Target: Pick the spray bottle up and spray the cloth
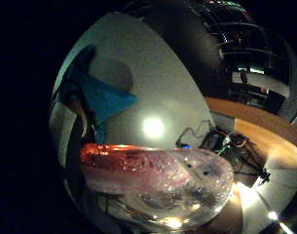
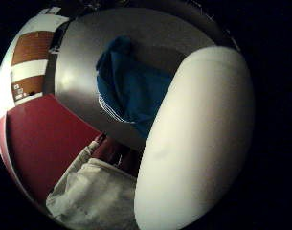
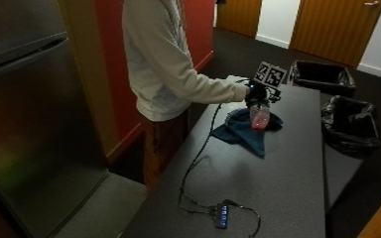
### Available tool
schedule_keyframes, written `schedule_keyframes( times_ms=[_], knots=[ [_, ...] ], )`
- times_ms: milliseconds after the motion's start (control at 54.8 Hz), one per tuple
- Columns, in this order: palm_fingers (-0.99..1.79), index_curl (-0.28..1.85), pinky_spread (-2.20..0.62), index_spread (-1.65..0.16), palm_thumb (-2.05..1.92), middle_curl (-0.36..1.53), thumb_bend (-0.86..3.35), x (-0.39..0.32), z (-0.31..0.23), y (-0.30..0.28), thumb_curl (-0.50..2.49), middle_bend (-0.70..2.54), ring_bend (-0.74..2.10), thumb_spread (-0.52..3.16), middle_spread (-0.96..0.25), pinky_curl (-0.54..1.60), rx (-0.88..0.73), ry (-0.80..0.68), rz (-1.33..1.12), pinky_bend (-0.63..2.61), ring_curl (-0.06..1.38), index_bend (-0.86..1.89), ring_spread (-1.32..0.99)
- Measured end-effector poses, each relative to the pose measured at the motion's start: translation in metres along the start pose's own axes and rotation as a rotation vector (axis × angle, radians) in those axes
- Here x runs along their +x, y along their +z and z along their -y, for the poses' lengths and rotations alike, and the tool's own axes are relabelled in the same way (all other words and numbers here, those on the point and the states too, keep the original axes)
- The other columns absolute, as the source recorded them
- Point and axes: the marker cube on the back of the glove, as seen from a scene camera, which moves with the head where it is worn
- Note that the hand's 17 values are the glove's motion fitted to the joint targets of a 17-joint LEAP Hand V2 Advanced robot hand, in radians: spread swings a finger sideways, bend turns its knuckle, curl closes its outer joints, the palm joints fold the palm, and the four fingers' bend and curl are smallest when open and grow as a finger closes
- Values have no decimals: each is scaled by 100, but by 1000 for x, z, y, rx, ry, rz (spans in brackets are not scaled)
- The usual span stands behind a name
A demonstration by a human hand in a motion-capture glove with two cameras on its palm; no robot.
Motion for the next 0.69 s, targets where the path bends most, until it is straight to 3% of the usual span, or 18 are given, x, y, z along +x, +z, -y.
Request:
schedule_keyframes(
  times_ms=[493,693],
  knots=[
    [135,57,-26,-22,106,53,-3,-11,-2,5,72,62,63,-8,-18,40,9,31,10,33,49,37,-21],
    [135,57,-26,-22,106,53,-3,-10,-6,-24,72,62,63,-8,-18,40,112,116,84,33,49,37,-21]
  ],
)
